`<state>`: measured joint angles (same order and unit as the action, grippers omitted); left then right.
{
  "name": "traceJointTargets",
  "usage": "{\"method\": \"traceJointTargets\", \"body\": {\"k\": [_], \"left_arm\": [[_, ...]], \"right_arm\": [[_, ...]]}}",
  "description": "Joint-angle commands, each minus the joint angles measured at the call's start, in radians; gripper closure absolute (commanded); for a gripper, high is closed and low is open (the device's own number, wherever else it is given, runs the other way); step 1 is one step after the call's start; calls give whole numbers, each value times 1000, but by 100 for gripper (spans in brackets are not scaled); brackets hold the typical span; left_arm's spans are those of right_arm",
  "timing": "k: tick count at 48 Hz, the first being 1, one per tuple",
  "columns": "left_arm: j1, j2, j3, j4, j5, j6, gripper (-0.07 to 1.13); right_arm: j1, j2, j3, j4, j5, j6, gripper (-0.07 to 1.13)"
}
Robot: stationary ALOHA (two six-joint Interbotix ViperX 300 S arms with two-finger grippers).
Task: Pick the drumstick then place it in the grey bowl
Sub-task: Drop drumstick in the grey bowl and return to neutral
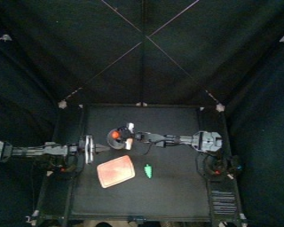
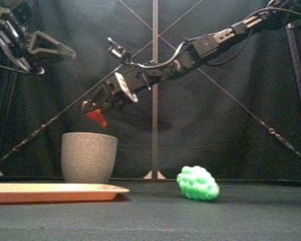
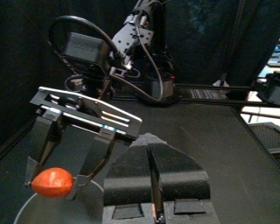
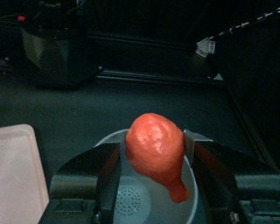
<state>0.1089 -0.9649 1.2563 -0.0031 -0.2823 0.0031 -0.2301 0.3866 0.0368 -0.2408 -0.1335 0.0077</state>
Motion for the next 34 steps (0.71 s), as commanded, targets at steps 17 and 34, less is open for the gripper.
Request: {"method": "traceJointTargets", "body": {"k": [17,34], "left_arm": [[2,2,-3,0,-9,2,101],[3,2,9,0,-9,-5,101]], "right_arm": [[18,-32,2,67,20,-3,10],[8,-202,233,121,-69,-3,10]]}}
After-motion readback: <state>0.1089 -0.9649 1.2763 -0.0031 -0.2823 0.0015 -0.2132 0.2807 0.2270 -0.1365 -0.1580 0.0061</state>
